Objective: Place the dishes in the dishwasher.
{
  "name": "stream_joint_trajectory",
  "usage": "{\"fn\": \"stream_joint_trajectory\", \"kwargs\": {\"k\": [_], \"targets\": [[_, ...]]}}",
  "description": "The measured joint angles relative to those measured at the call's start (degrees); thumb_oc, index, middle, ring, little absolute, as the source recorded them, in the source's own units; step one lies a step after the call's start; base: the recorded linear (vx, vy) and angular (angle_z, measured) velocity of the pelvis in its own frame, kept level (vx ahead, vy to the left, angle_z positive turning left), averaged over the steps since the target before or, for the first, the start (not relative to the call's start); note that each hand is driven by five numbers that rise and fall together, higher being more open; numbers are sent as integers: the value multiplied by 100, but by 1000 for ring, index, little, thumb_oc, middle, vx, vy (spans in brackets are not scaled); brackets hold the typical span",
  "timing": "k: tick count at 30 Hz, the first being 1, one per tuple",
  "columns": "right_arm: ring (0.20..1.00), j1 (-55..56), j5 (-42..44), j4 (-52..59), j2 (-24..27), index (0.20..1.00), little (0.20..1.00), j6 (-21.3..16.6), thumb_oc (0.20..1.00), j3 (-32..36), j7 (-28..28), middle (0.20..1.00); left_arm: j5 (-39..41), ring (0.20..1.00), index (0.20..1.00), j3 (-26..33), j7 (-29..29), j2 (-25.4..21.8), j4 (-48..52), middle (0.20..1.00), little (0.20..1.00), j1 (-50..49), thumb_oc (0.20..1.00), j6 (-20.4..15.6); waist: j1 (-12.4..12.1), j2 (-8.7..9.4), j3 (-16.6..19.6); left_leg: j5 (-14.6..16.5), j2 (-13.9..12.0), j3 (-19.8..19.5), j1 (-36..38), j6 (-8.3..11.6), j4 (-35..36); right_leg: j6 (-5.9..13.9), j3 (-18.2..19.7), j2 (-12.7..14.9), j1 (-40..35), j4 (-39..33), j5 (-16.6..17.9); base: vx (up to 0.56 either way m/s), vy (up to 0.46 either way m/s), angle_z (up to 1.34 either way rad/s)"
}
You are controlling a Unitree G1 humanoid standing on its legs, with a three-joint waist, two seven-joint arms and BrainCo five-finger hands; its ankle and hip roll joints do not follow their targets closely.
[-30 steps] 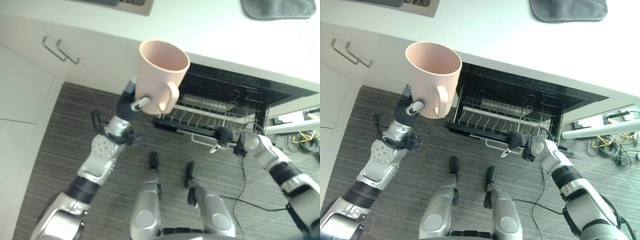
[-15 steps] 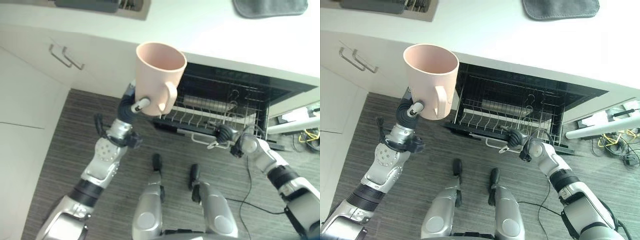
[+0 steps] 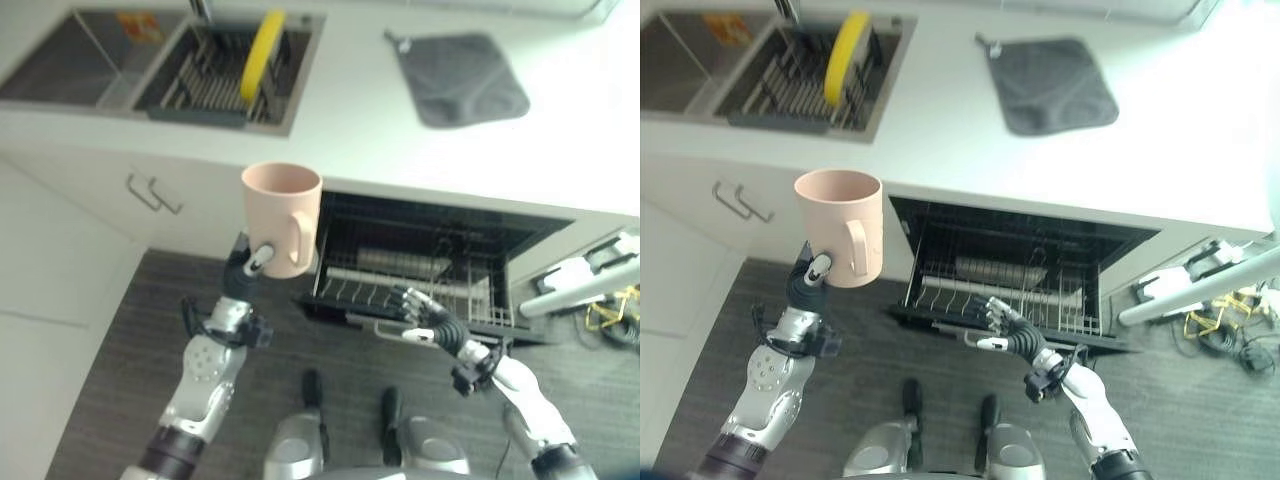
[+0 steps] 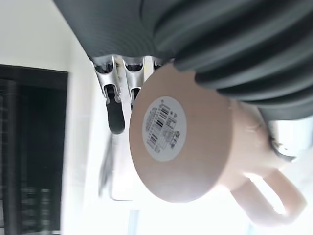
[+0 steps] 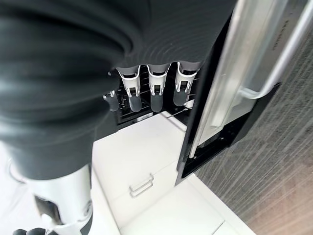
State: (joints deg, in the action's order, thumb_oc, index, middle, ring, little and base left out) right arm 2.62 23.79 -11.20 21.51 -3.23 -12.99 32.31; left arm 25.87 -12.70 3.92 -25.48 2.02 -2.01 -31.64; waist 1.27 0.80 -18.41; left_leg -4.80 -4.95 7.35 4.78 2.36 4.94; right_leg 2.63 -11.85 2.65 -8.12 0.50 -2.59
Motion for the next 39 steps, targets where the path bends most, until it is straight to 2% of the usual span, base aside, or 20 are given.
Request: {"fn": "stream_joint_trajectory", "kwargs": {"k": [2, 6, 8, 11, 13, 28, 34, 39], "targets": [[1000, 92, 21, 44, -107, 1000, 1000, 165, 1000, -25, 215, 1000, -2, 200, 200, -19, 67, -2, 3, 200, 200, -103, 200, -4, -8, 81, 346, 62, 16, 41, 103, 3, 1, 15, 18, 5, -144, -115, 8, 86, 17, -7], [1000, 47, 695, 447, -197, 1000, 1000, 284, 1000, -252, 304, 1000, -7, 200, 200, -93, 43, 115, 0, 200, 200, -100, 200, 2, 7, 52, 532, 137, 55, 88, 427, -17, 5, 47, 46, 35, -523, -294, 56, 92, 28, -6], [1000, 28, 1353, 1138, -258, 1000, 1000, -31, 1000, -195, -91, 1000, -130, 200, 200, -130, -229, 289, 2, 200, 200, -67, 200, 8, 94, -126, 855, 168, 102, 118, 436, -40, 5, 77, 81, 81, -493, -300, 57, 55, 39, -10], [1000, -132, 1418, 1950, -368, 1000, 1000, -288, 1000, -122, -692, 1000, -915, 200, 200, -286, -1082, 422, 4, 200, 200, 108, 200, 214, 149, -242, 940, 182, 107, 252, 527, -65, 3, 93, 217, 93, -496, -276, 67, 45, 35, -19], [1000, -310, 1574, 2265, -323, 1000, 1000, -490, 1000, 15, -802, 1000, -1134, 200, 200, -370, -1214, 431, 5, 200, 200, 138, 200, 365, 191, -278, 986, 184, 107, 263, 538, -68, 3, 98, 229, 92, -540, -275, 71, 51, 23, -8], [1000, -966, 1586, 2279, -130, 1000, 1000, -522, 1000, -247, -1342, 1000, -1069, 200, 200, -596, -136, 402, 16, 200, 200, 166, 200, 582, 47, -288, 993, 183, 111, 227, 512, -67, 3, 99, 190, 91, -548, -308, 73, 2, 0, 0], [1000, -1402, 1793, 2278, -133, 1000, 1000, -508, 1000, -281, -1654, 1000, -351, 200, 200, -760, 751, 395, 256, 200, 200, 272, 200, 826, -44, -263, 1008, 182, 127, 160, 488, -67, 3, 100, 150, 91, -568, -347, 82, 8, -2, 4], [1000, -1401, 1801, 2278, -146, 1000, 1000, -481, 1000, -293, -1648, 1000, 250, 200, 200, -772, 1498, 395, 464, 200, 200, 278, 200, 1047, -38, -256, 1013, 181, 137, 118, 482, -69, 3, 103, 131, 97, -581, -366, 84, 1, 1, 1]]}}
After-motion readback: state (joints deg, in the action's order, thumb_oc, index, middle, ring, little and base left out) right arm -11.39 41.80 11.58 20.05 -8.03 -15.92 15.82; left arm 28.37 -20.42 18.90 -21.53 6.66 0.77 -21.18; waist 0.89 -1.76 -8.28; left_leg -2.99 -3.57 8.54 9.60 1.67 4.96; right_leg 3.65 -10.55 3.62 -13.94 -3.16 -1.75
